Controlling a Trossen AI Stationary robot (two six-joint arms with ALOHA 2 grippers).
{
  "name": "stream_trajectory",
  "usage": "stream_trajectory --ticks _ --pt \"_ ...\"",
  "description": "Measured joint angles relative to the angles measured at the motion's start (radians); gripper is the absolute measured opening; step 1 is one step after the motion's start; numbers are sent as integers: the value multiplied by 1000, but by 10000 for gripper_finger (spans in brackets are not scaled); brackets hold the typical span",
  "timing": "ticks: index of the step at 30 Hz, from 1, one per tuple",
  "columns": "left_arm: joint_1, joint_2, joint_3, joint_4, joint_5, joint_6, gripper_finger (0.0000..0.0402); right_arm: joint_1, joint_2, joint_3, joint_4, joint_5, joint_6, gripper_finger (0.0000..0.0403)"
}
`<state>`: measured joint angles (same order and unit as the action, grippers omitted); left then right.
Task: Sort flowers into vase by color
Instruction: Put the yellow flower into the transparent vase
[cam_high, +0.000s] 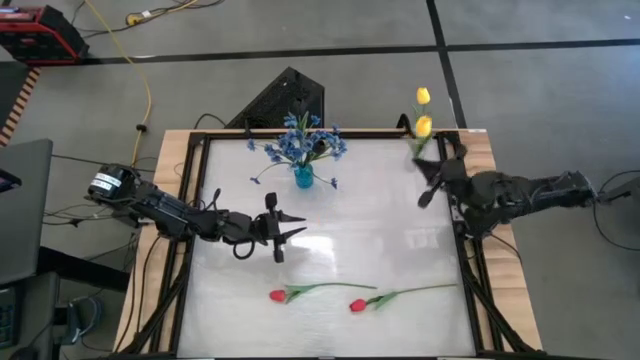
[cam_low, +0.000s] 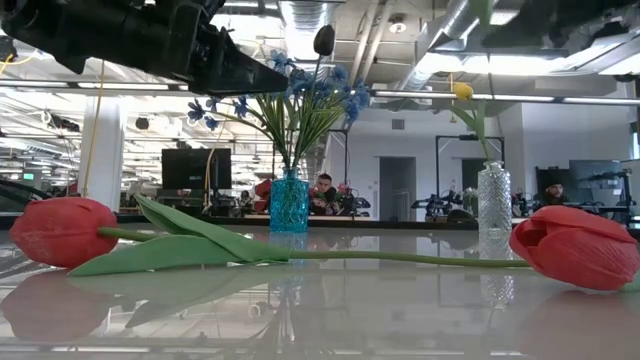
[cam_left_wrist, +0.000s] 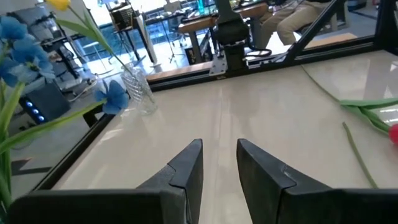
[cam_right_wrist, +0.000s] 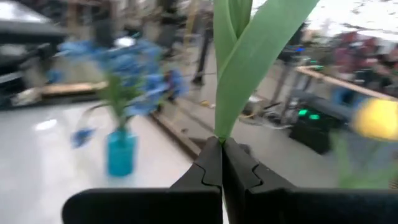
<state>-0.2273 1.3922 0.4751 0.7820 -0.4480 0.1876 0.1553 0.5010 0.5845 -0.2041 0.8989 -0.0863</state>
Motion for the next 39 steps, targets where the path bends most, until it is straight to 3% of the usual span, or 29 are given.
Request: stream_trajectory --ticks 4,10,16,24,30,39 --pt "0 0 0 -16 1 -5 87 -116 -109 -49 35 -22 -49 20" --pt "0 0 0 -15 1 -5 87 -280 -212 -146 144 -147 -82 20" --pt "7 0 0 -14 24 -9 87 -452 -235 -247 317 -286 -106 20" --pt "7 0 0 -14 25 -12 87 -653 -234 -264 322 -473 -33 20" --pt "7 0 0 -14 25 -9 87 -744 -233 -264 321 -554 -8 20" --pt "7 0 0 -14 25 -9 87 -795 -207 -295 349 -593 45 20"
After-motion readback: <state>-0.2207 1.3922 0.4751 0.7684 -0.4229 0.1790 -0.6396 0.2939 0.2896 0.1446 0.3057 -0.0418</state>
